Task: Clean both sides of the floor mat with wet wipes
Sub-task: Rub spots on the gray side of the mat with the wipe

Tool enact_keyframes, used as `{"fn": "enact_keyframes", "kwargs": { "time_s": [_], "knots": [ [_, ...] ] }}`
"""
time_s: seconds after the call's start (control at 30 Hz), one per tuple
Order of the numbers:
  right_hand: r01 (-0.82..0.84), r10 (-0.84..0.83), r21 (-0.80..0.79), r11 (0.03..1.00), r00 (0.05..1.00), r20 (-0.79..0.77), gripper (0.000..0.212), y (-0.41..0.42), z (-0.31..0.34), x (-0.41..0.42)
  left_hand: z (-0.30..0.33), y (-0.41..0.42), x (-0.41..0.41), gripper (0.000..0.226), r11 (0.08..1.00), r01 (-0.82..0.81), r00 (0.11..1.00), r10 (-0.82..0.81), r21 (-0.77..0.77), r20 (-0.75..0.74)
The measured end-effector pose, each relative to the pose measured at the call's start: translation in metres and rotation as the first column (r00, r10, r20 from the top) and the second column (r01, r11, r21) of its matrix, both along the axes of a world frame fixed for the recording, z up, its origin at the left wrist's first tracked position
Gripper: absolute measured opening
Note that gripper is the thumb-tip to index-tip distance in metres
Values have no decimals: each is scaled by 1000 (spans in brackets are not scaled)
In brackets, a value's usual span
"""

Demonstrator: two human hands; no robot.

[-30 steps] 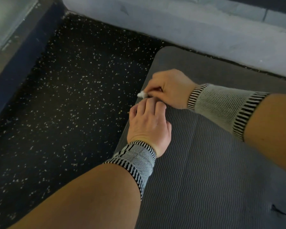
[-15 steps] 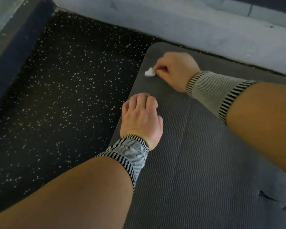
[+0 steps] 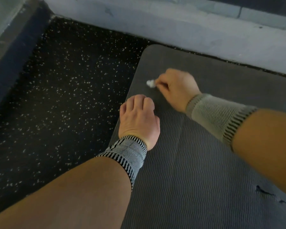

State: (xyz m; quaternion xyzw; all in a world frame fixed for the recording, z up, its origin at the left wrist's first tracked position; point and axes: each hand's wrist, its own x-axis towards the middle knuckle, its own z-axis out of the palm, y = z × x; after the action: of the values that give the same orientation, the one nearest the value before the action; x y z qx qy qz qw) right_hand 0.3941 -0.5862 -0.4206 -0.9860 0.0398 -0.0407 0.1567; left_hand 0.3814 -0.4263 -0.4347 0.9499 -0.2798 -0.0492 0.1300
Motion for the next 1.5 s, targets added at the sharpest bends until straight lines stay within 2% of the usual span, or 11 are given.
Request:
{"fn": "enact_keyframes", "kwargs": {
  "time_s": [0.13, 0.3, 0.53, 0.63, 0.73, 0.9, 1.1, 1.23, 1.37, 1.43, 1.5],
  "knots": [
    [-166, 165, -2, 986, 983, -79, 24, 0, 10, -20, 1, 1, 1, 39, 1000, 2, 1000, -2, 14, -8],
    [137, -138, -8, 990, 990, -35, 24, -3, 3, 1, 0, 1, 1, 36, 1000, 10, 1000, -10, 13, 8],
    [-6, 18, 117, 993, 995, -102, 23, 33, 14, -82, 6, 0, 9, 15, 999, -33, 996, 36, 40, -82],
    [146, -142, 30, 989, 982, -122, 26, 23, 14, -65, 21, 14, 22, 23, 999, 33, 983, -30, 12, -181],
    [270, -269, -9, 963, 960, -76, 28, 47, 6, -80, 36, 48, 25, 34, 984, 166, 980, -159, 56, -118],
    [-133, 156, 134, 982, 970, -184, 26, 111, 18, -134, 43, 100, 10, 33, 981, 162, 979, -146, 106, -143],
    [319, -331, -111, 941, 937, -111, 25, 75, 9, -79, 32, 128, -26, 30, 997, 71, 994, -70, 14, -89],
    [34, -32, 36, 999, 997, -74, 22, 149, 12, -145, 35, 149, -51, 33, 1000, -6, 998, 7, 13, -66],
    [-309, 351, 180, 934, 889, -294, 25, 196, 27, -203, 41, 168, -102, 44, 994, -78, 991, 85, 74, -101],
    [-179, 189, 61, 982, 944, -272, 26, 178, 21, -176, 41, 178, -123, 46, 993, -90, 989, 99, 82, -109],
    [110, -116, -37, 993, 971, -208, 28, 147, 15, -150, 40, 185, -136, 46, 989, -111, 987, 120, 94, -108]
  ]
}}
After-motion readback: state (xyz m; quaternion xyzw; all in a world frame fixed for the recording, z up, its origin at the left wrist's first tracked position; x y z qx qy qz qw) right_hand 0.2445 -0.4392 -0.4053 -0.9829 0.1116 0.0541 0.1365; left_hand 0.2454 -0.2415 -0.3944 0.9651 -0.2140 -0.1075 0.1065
